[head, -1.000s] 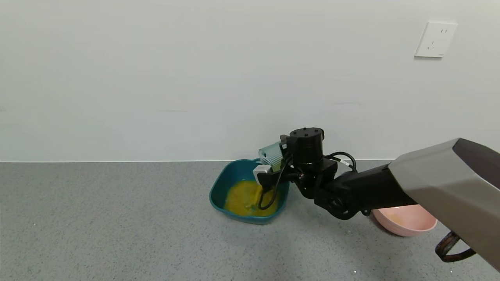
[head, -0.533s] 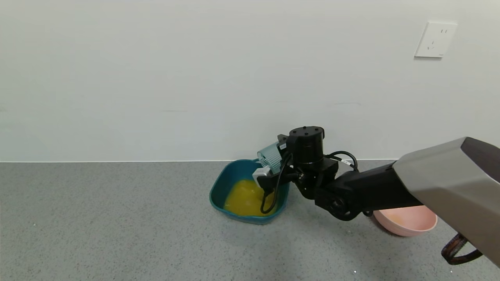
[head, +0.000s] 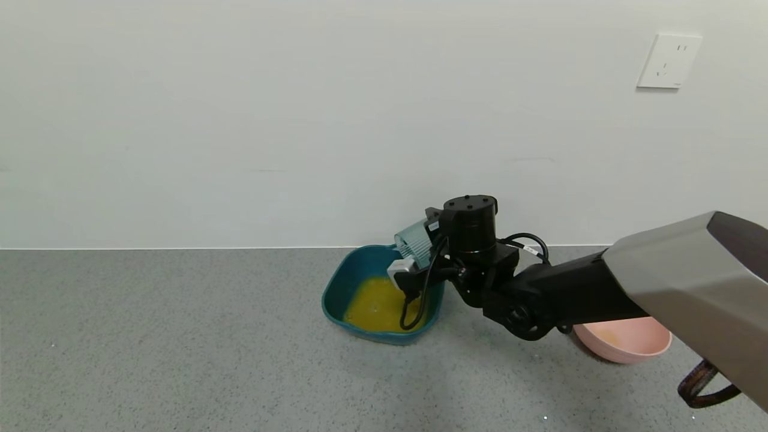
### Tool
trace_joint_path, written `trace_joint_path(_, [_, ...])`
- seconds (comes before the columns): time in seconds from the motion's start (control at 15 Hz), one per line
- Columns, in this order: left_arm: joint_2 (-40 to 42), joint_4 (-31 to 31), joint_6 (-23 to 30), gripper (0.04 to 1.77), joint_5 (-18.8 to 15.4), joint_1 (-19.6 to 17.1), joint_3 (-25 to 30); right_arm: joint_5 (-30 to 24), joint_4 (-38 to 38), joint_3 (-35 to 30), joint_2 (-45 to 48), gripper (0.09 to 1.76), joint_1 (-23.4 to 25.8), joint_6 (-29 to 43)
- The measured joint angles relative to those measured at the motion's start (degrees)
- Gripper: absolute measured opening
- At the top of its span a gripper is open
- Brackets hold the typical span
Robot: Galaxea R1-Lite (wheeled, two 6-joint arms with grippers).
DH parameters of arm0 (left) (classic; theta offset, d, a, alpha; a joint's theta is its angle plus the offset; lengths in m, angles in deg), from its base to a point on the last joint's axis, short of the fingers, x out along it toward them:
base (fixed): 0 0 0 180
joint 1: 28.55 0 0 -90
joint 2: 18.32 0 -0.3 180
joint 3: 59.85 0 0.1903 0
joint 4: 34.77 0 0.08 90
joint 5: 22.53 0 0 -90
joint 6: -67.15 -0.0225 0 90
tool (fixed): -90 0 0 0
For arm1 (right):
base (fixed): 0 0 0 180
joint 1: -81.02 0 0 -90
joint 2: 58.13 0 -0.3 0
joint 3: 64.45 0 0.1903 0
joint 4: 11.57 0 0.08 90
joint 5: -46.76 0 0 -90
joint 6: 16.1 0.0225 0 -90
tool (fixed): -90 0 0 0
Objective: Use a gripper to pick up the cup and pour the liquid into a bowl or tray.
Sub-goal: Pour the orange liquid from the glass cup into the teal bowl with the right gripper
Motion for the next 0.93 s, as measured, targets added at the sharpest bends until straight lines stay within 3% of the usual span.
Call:
trace_joint_path(0.67, [0.0, 0.0, 0.0, 1.72, 0.0, 0.0, 0.0, -0.2, 0.9, 0.1, 0.0, 1.35, 0.3, 0.6])
trace_joint_path(0.93, [0.0, 0.0, 0.0, 1.72, 0.0, 0.0, 0.0, -0.3, 3.7, -0.3, 0.0, 1.35, 0.6, 6.5])
